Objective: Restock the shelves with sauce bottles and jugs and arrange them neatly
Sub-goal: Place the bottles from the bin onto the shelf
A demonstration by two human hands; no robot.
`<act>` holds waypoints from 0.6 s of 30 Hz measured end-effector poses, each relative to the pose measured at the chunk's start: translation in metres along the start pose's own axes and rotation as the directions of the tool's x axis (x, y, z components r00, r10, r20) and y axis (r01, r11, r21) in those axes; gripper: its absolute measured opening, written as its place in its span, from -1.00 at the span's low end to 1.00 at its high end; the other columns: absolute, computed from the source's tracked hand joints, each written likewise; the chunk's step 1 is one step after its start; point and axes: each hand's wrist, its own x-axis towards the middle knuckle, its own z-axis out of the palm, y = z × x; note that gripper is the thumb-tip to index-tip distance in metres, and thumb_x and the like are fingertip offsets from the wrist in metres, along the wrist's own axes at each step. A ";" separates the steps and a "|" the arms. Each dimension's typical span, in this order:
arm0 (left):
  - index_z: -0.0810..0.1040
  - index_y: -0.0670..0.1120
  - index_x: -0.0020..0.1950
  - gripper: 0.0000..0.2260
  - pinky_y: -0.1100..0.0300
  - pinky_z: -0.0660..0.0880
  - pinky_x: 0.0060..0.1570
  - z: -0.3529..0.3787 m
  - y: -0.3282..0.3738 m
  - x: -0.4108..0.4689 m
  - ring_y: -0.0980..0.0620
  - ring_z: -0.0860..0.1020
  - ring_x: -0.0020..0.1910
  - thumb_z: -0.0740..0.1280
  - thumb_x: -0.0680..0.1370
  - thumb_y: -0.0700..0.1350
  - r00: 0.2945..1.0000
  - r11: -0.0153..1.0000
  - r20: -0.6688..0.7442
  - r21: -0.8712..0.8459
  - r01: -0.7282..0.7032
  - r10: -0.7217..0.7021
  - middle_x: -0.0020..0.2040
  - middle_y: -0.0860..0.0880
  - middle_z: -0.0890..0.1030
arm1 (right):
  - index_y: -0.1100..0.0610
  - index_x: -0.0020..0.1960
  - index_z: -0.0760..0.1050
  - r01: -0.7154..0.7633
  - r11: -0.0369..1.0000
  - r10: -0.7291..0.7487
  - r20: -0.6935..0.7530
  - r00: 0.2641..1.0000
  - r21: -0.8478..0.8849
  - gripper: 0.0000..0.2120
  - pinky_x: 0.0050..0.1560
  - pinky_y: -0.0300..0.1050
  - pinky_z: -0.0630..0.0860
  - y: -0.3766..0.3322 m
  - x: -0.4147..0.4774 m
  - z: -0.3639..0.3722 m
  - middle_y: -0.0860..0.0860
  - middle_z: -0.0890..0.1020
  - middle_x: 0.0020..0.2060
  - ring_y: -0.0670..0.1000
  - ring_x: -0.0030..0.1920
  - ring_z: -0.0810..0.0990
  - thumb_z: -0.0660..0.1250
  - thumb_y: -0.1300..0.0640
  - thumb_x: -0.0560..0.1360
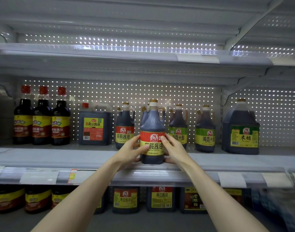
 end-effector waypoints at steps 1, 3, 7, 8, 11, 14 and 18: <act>0.22 -0.02 0.51 -0.47 0.06 0.50 0.11 0.000 -0.001 0.000 -0.02 0.49 0.28 0.31 0.57 -0.11 1.000 1.000 0.003 -0.001 0.001 -0.001 0.35 -0.06 0.49 | 0.02 0.49 0.24 -0.001 1.000 0.001 -0.001 1.000 -0.001 -0.55 0.28 0.12 0.48 0.000 0.000 0.000 0.02 0.45 0.35 0.08 0.34 0.44 0.14 -0.03 0.63; 0.23 -0.02 0.50 -0.47 0.08 0.50 0.08 0.000 -0.001 0.000 -0.01 0.49 0.28 0.32 0.57 -0.11 1.000 1.000 0.006 0.000 -0.001 0.001 0.34 -0.05 0.49 | 0.03 0.50 0.24 0.004 1.000 -0.004 -0.003 1.000 -0.013 -0.54 0.26 0.05 0.47 0.001 0.000 0.000 0.01 0.45 0.34 0.07 0.34 0.44 0.14 -0.03 0.63; 0.22 -0.03 0.51 -0.46 -0.02 0.49 0.18 -0.001 -0.002 0.000 -0.02 0.48 0.28 0.33 0.56 -0.10 1.000 1.000 -0.008 0.007 -0.001 0.001 0.35 -0.06 0.48 | 0.06 0.49 0.25 0.017 0.999 -0.018 -0.012 1.000 -0.038 -0.54 0.26 -0.01 0.45 0.001 0.000 0.000 0.03 0.45 0.35 0.05 0.34 0.44 0.14 -0.03 0.63; 0.22 -0.03 0.51 -0.45 -0.04 0.49 0.19 -0.001 -0.002 0.000 -0.03 0.48 0.28 0.33 0.56 -0.10 1.000 1.000 -0.014 0.006 0.000 0.000 0.35 -0.06 0.48 | 0.05 0.49 0.25 0.015 0.999 -0.015 -0.011 1.000 -0.039 -0.54 0.27 0.01 0.45 0.002 0.000 -0.001 0.03 0.45 0.36 0.05 0.34 0.44 0.15 -0.04 0.62; 0.21 -0.04 0.52 -0.44 -0.03 0.50 0.18 -0.001 -0.002 -0.001 -0.04 0.48 0.29 0.34 0.55 -0.10 1.000 1.000 -0.031 0.014 -0.003 0.003 0.35 -0.08 0.47 | 0.04 0.50 0.24 0.007 0.999 -0.008 -0.002 1.000 -0.036 -0.53 0.28 0.05 0.46 0.001 0.000 0.000 0.02 0.45 0.36 0.06 0.35 0.43 0.14 -0.04 0.62; 0.24 -0.04 0.50 -0.45 -0.03 0.51 0.19 -0.001 -0.003 -0.001 -0.03 0.49 0.28 0.35 0.55 -0.10 0.999 1.000 -0.042 0.015 -0.011 0.012 0.33 -0.06 0.49 | 0.03 0.51 0.22 0.005 0.999 -0.006 -0.003 1.000 -0.042 -0.51 0.31 0.12 0.46 0.001 0.000 0.000 0.03 0.43 0.38 0.08 0.36 0.43 0.14 -0.06 0.62; 0.27 -0.04 0.49 -0.46 -0.06 0.52 0.19 -0.002 -0.005 0.000 -0.02 0.50 0.27 0.36 0.54 -0.09 0.998 1.000 -0.056 0.022 -0.017 0.018 0.32 -0.05 0.50 | 0.01 0.53 0.19 -0.001 0.998 0.000 -0.007 1.000 -0.071 -0.48 0.31 0.15 0.46 0.001 0.000 0.000 0.04 0.41 0.41 0.08 0.37 0.42 0.14 -0.09 0.61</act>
